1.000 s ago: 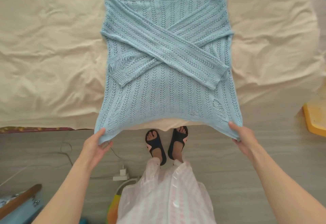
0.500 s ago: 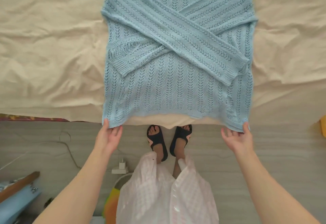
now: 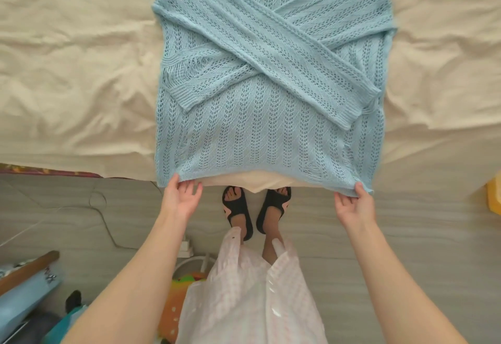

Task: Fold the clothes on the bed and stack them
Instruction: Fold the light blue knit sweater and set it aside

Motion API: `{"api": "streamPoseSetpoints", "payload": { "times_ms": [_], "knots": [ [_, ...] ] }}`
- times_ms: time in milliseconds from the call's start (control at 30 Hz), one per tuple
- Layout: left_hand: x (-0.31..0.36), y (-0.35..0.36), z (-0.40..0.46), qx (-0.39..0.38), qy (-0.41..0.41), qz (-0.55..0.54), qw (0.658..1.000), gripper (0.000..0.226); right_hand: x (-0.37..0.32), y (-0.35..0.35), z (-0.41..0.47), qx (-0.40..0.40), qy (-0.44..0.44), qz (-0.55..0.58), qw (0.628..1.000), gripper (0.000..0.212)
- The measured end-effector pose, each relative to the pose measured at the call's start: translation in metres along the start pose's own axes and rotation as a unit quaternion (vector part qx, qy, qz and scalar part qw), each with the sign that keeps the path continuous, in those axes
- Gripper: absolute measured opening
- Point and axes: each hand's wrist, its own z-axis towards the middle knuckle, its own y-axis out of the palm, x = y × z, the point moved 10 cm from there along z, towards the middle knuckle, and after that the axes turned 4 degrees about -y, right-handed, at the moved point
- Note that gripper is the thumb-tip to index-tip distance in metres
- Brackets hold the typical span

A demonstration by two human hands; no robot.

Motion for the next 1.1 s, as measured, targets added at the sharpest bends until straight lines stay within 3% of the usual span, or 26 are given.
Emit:
{"api": "streamPoseSetpoints", "payload": {
  "times_ms": [167,433,700,767,933,1100],
  "knots": [
    [0.016,-0.012,-0.046,0.014,0.043,-0.019,0.999,0.019,-0.026,-0.017,-0.035,0.001,-0.006,-0.008,1.000,0.013],
    [0.052,-0.002,-0.131,-0.001,0.141,0.028,0.990,0.017,-0.078,-0.006,-0.100,-0.024,-0.039,-0.003,0.999,0.011],
    [0.114,0.096,-0.204,-0.022,0.310,0.065,0.948,0.009,-0.172,0.066,-0.130,-0.067,-0.173,-0.057,0.981,0.018],
    [0.130,0.127,-0.216,-0.032,0.346,0.079,0.934,0.017,-0.190,0.090,-0.135,-0.076,-0.199,-0.071,0.975,0.019],
    [0.175,0.209,-0.224,-0.040,0.394,0.092,0.914,0.024,-0.239,0.166,-0.141,-0.094,-0.257,-0.100,0.957,0.019],
    [0.229,0.314,-0.199,-0.038,0.416,0.148,0.896,0.016,-0.282,0.269,-0.123,-0.088,-0.266,-0.113,0.953,0.018]
  ]
}}
